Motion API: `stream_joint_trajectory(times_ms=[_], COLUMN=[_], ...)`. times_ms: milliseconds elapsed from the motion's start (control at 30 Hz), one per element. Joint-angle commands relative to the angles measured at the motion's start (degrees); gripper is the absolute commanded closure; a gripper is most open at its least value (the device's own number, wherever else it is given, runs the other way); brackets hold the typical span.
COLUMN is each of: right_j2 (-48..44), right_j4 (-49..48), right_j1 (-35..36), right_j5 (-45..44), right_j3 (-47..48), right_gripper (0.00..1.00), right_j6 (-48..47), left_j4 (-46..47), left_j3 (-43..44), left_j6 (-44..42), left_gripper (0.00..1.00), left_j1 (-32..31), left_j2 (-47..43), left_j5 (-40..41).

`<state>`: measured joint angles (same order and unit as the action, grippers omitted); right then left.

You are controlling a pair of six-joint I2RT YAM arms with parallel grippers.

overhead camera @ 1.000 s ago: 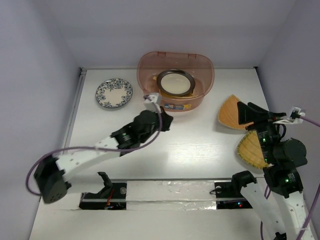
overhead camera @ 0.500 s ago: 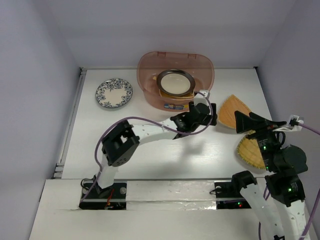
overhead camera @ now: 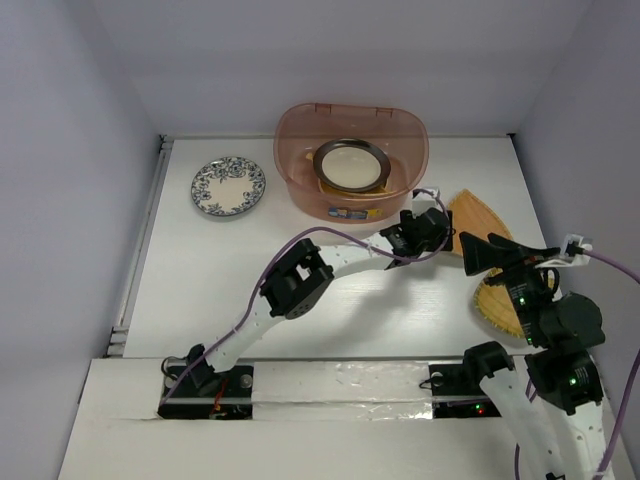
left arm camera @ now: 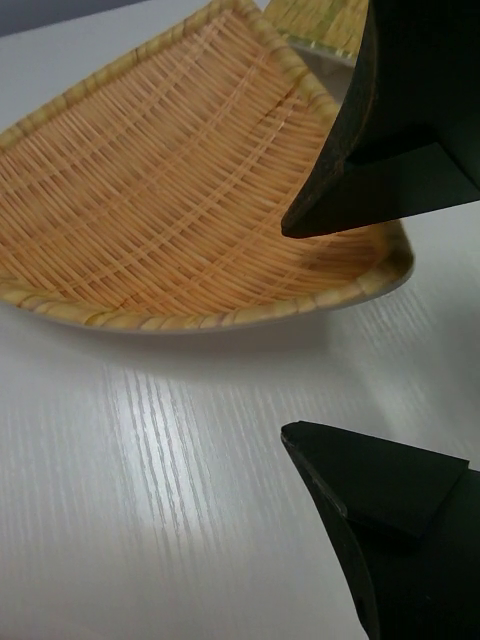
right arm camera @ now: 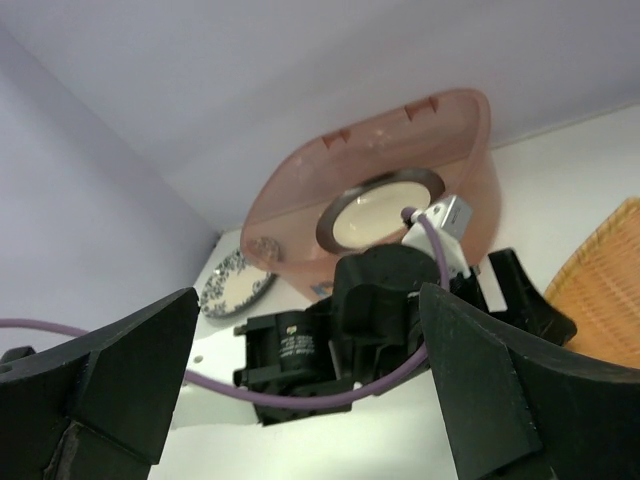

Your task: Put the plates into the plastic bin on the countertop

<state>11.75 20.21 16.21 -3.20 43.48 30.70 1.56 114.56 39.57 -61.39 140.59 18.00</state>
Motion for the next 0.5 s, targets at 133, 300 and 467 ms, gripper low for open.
stream_joint_trajectory(times_ms=[133,300,467], right_j2=[-0.32,0.12,0.12], right_j4=[-1.92,-2.98,-2.89], right_j1=[0.23,0.23,0.23], right_j5=[4.33,6.01,8.21], right_j3=[-1.47,-2.17,-2.44], right_gripper=[0.04,0.05,0.06], right_j6=[0.59,0.68,0.33], left_j4=[-1.21,0.72,4.76], left_j3=[6.73,5.94,3.22], left_j6=[4.11,6.56,8.85], left_gripper=[0.33,0.47,0.75], left_j1=[0.39,0.92,0.92], left_j2=[4.42,5.57,5.13], left_j5=[-2.35,-2.44,-0.78])
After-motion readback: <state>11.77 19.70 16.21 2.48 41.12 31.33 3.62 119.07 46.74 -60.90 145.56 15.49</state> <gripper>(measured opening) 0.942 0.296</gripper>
